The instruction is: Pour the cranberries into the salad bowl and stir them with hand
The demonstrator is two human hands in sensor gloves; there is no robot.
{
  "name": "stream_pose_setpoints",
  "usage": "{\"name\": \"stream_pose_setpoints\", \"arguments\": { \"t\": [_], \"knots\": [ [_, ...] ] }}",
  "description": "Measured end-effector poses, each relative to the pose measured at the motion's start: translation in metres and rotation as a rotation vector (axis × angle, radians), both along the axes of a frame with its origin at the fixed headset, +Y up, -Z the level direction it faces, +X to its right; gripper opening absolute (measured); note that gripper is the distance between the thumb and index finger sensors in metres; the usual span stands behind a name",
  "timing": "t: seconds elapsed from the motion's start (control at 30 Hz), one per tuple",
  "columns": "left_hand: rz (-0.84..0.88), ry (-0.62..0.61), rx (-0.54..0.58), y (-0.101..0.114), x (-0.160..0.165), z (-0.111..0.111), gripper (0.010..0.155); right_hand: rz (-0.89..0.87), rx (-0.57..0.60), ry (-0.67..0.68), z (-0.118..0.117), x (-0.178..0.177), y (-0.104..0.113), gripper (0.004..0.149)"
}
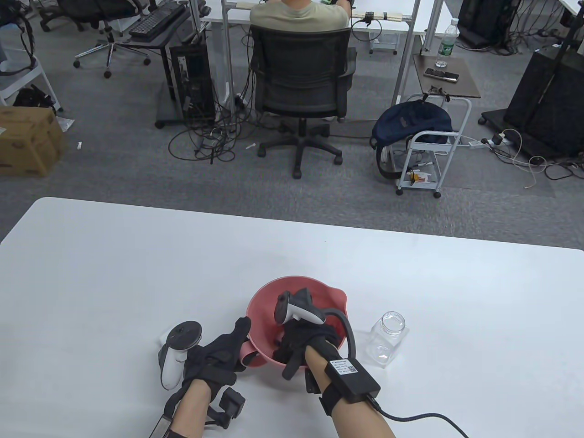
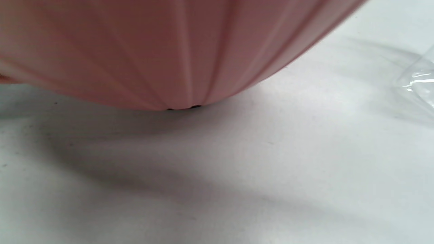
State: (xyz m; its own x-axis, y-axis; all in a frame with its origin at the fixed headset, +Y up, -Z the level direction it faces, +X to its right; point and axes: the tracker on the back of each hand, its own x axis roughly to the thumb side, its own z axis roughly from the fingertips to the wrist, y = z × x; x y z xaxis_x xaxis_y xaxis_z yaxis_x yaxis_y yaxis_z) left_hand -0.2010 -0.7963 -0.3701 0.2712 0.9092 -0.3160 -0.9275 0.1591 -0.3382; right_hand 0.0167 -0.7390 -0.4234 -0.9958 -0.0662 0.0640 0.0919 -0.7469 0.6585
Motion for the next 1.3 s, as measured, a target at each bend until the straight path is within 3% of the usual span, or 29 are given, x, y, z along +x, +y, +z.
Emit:
{"name": "stream_pose_setpoints", "arguments": {
  "t": [0.37,0.87,1.17,1.3],
  "knots": [
    [0.002,0.002,-0.002,0.0002,-0.0001,0.0001,0.074,0.037,0.024,-0.042,-0.0001,0.0021,0.0033,0.092],
    [0.004,-0.006,-0.003,0.0005,-0.0002,0.0000,0.074,0.019,-0.026,-0.027,-0.0034,0.0024,-0.0018,0.050],
    [0.001,-0.013,-0.002,0.0008,-0.0002,-0.0002,0.074,-0.021,-0.020,-0.007,-0.0029,0.0020,0.0008,0.048],
    [0.000,-0.018,-0.002,0.0012,0.0000,-0.0003,0.074,-0.051,-0.020,0.011,-0.0024,0.0021,0.0025,0.058]
  ]
}}
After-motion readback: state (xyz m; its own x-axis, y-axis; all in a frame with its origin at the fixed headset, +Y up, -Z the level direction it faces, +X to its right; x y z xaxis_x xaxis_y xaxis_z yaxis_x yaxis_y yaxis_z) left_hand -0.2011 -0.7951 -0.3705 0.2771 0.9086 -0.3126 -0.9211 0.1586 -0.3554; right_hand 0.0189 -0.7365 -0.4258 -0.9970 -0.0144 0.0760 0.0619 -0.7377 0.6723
